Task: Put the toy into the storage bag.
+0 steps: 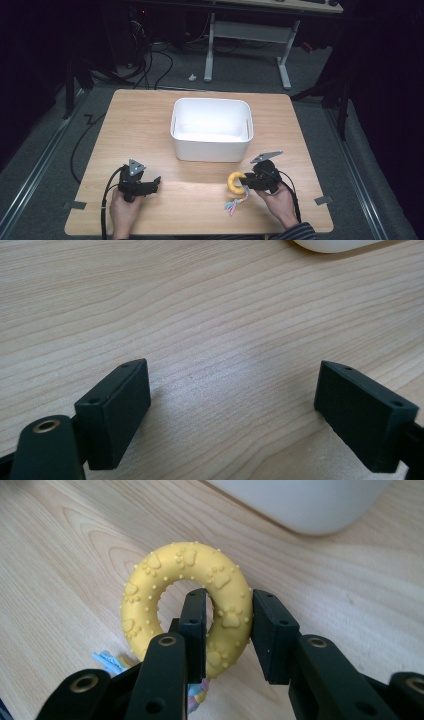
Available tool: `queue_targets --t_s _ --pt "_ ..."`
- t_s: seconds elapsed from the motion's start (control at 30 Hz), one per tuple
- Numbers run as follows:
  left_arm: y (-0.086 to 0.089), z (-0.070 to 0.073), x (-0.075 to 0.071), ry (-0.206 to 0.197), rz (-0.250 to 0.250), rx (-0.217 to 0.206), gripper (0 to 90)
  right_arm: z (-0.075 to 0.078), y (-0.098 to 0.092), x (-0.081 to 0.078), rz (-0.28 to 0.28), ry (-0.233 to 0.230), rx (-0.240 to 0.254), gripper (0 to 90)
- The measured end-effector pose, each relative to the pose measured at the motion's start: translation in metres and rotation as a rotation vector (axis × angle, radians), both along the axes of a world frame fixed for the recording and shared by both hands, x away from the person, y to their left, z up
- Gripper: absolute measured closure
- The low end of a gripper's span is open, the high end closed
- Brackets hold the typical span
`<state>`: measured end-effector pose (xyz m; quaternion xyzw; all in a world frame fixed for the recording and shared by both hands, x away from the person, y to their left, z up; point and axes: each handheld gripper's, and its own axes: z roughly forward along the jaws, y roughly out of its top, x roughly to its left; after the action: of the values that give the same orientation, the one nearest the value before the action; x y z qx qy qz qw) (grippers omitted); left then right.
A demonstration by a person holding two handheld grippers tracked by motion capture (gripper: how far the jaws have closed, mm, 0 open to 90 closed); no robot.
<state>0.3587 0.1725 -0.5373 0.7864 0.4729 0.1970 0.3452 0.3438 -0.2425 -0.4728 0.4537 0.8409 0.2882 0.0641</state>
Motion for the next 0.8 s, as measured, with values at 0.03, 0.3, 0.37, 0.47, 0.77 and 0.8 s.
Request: queue_targets --t_s 0.03,0.3,0.37,0.47,0.77,0.8 --pt "0.000 0.000 0.000 0.000 0.002 -0.001 15.2 0.001 -0.004 -0.001 -0.013 0.004 -0.004 69.1" --pt "0.000 0.000 0.000 -0.001 0.005 -0.001 15.4 0.018 -0.015 -0.007 -0.031 -0.026 -0.049 69.1" --pt "0.000 0.000 0.000 -0.001 0.007 -0.002 15.4 0.025 -0.020 -0.010 -0.033 -0.036 -0.054 69.1" --pt "0.000 0.000 0.000 -0.001 0.007 -0.002 15.4 0.030 -0.024 -0.011 -0.044 -0.040 -0.061 69.1" --pt "0.000 0.000 0.000 0.001 0.005 -0.002 15.4 0.033 -0.045 -0.015 -0.093 -0.034 -0.062 69.1" --pt "0.000 0.000 0.000 0.001 0.005 -0.002 15.4 0.033 -0.047 -0.015 -0.095 -0.034 -0.067 69.1"
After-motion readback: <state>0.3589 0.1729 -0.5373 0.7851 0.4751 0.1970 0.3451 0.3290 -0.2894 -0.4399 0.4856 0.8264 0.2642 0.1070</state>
